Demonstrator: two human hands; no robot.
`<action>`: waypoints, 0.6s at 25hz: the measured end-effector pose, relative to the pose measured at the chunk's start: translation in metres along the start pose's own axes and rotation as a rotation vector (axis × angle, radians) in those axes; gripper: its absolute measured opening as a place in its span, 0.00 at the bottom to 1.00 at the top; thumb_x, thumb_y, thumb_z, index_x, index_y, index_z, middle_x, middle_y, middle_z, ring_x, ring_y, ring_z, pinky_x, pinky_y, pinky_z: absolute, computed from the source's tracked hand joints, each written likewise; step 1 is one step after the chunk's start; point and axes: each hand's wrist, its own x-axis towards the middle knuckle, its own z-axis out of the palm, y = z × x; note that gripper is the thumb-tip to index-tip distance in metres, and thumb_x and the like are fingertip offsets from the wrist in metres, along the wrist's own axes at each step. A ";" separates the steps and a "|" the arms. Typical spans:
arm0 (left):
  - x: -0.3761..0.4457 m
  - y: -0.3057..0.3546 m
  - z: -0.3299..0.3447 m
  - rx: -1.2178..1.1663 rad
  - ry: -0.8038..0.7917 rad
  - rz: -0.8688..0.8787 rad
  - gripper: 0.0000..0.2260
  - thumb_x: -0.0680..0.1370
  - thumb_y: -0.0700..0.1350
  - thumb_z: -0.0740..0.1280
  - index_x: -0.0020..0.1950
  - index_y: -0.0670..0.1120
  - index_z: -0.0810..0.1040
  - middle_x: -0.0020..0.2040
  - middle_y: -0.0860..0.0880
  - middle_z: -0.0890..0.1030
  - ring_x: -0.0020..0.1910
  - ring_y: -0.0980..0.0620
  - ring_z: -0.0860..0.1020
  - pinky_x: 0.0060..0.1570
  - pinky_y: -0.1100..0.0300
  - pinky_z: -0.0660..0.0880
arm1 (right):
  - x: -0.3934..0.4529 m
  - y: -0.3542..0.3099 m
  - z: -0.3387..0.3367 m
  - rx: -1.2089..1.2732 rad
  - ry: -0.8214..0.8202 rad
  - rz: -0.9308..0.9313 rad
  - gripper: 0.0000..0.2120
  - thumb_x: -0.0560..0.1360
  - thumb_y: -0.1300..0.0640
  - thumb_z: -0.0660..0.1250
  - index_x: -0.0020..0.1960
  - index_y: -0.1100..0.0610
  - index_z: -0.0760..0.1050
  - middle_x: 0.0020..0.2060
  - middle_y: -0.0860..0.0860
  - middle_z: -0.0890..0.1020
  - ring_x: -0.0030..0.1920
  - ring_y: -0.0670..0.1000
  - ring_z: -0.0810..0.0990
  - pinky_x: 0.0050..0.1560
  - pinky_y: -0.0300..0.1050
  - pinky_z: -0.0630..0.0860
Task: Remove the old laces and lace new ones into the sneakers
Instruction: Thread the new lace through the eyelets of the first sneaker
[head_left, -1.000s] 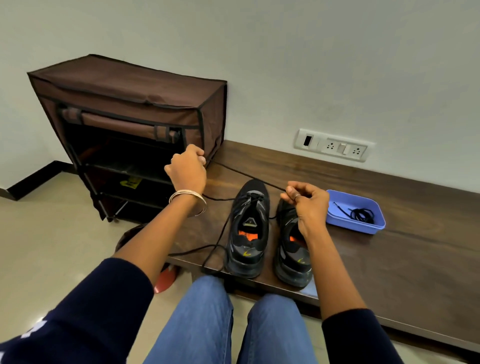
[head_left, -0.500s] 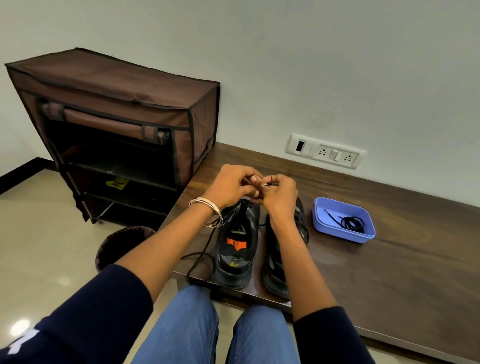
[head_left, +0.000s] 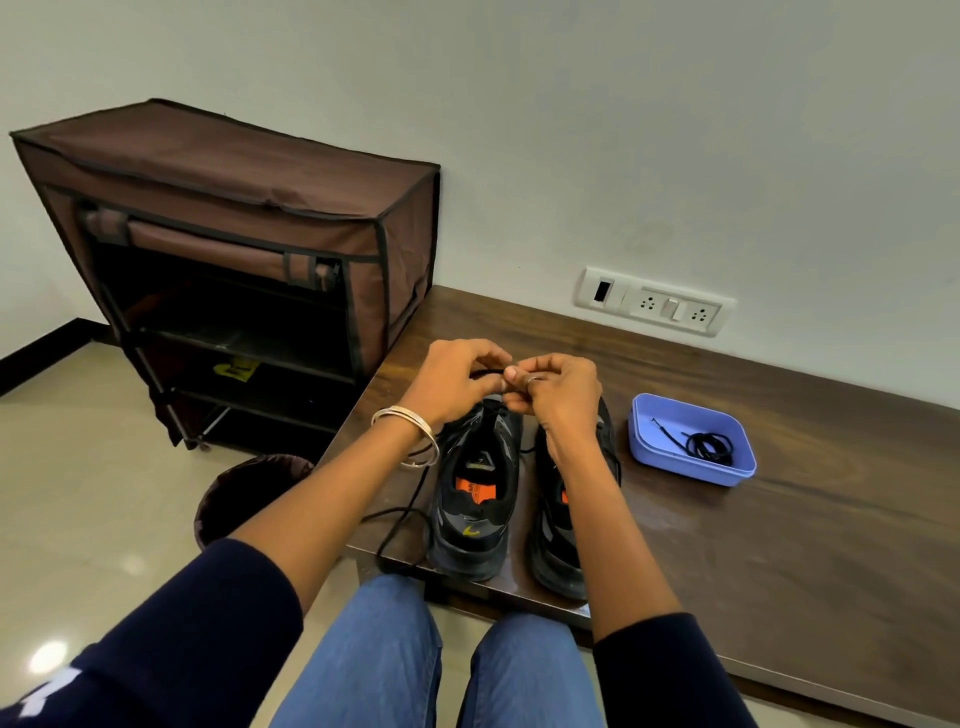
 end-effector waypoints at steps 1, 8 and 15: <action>0.001 0.001 0.002 0.003 0.013 -0.001 0.07 0.73 0.42 0.73 0.51 0.46 0.84 0.42 0.51 0.83 0.42 0.59 0.79 0.47 0.69 0.75 | 0.001 0.001 0.002 -0.007 0.029 -0.012 0.04 0.73 0.65 0.72 0.40 0.62 0.81 0.34 0.58 0.84 0.33 0.53 0.84 0.35 0.42 0.81; 0.005 -0.004 0.022 0.050 0.078 -0.271 0.04 0.72 0.39 0.71 0.39 0.43 0.86 0.35 0.52 0.82 0.40 0.58 0.78 0.45 0.70 0.71 | 0.003 0.043 0.022 -0.669 -0.170 0.157 0.14 0.71 0.57 0.73 0.52 0.64 0.78 0.51 0.60 0.81 0.56 0.60 0.79 0.50 0.49 0.74; -0.011 -0.018 0.067 0.164 0.115 -0.508 0.08 0.71 0.38 0.66 0.33 0.42 0.83 0.35 0.44 0.83 0.39 0.47 0.81 0.40 0.55 0.79 | -0.024 0.096 0.030 -0.780 0.052 -0.048 0.15 0.77 0.59 0.61 0.62 0.62 0.75 0.56 0.60 0.77 0.58 0.60 0.71 0.57 0.48 0.68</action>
